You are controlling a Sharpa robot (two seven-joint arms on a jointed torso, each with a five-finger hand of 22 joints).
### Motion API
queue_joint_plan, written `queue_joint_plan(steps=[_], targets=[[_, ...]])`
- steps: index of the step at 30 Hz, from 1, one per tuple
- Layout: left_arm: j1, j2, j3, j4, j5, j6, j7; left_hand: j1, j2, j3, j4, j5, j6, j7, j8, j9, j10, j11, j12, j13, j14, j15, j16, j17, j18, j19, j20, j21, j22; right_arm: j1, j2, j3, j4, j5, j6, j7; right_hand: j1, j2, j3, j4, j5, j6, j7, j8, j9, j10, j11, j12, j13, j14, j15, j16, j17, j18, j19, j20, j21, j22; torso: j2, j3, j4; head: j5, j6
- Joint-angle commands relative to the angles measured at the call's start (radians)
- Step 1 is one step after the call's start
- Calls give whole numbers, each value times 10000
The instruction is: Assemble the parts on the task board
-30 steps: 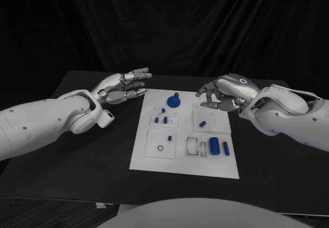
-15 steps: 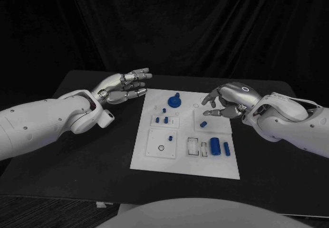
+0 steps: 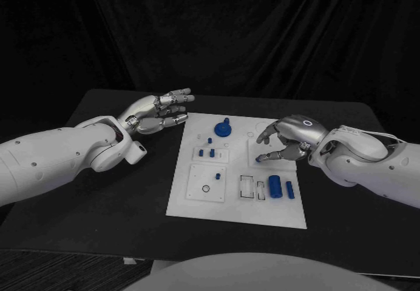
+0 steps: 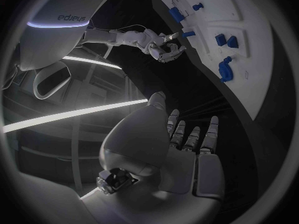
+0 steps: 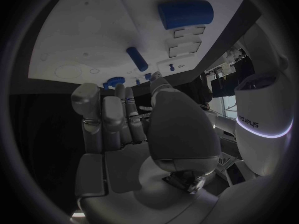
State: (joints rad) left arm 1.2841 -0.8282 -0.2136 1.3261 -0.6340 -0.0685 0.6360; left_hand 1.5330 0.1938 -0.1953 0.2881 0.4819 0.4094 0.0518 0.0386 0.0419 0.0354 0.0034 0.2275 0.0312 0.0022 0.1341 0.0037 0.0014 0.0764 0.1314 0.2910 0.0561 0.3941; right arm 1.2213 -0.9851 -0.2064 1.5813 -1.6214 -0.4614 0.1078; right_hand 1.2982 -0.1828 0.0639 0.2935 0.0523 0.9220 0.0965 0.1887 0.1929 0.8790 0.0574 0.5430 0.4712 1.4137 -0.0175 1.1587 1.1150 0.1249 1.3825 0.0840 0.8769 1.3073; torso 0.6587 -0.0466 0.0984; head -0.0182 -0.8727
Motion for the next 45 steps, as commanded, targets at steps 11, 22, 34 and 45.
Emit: queue_joint_plan(steps=[11, 22, 34, 45], targets=[[-52, 28, 11, -33, 91, 65, 177, 88, 49, 88, 16, 45, 87, 6, 51, 13, -1, 79, 41, 14, -3, 58, -30, -8, -16, -46, 14, -34, -17, -176, 146, 5, -85, -224, 645, -32, -379, 92, -1535, 28, -27, 99, 45, -18, 101, 261, 0, -183, -229, 314, 5, 953, 830, -247, 216, 33, 833, 1326, -6, -10, 3, -7, 1], [-79, 35, 11, -48, 91, 117, 181, 91, 70, 101, 15, 45, 83, 12, 49, 11, -1, 88, 36, 13, -10, 56, -33, -10, -16, -44, 14, -33, -17, -302, 304, 6, -173, -440, 303, -92, 1772, 610, -186, -121, 4783, 418, -93, 236, 526, 562, -51, 141, -280, 421, -38, 1639, 1313, -349, 322, 30, 1790, 1455, -1, -10, 5, 1, 1], [-131, 52, 11, -89, 91, 228, 181, 118, 82, 123, -3, 52, 99, 30, 46, 11, 3, 113, 58, 15, 3, 62, -28, -6, -15, -28, 16, -24, 6, -329, 485, 6, -320, -470, 318, -165, 2147, 427, 560, -109, 4968, 498, -26, 364, 722, 731, -120, 218, -336, 392, -68, 1670, 1260, -340, 282, -20, 1941, 1455, 0, -5, 4, 28, 1], [-146, 38, 11, -88, 91, 246, 142, 127, 75, 125, -8, 51, 150, 42, 53, 17, 6, 125, 67, 15, 7, 66, -27, -4, -15, -29, 18, -24, -6, -332, 473, 7, -326, -472, 313, -158, 2425, 260, 1175, -228, 4983, 781, 55, 663, 1031, 945, -194, 287, -400, 349, -134, 1622, 1128, -341, 229, -76, 2058, 1453, -11, -14, 3, 50, 1]])
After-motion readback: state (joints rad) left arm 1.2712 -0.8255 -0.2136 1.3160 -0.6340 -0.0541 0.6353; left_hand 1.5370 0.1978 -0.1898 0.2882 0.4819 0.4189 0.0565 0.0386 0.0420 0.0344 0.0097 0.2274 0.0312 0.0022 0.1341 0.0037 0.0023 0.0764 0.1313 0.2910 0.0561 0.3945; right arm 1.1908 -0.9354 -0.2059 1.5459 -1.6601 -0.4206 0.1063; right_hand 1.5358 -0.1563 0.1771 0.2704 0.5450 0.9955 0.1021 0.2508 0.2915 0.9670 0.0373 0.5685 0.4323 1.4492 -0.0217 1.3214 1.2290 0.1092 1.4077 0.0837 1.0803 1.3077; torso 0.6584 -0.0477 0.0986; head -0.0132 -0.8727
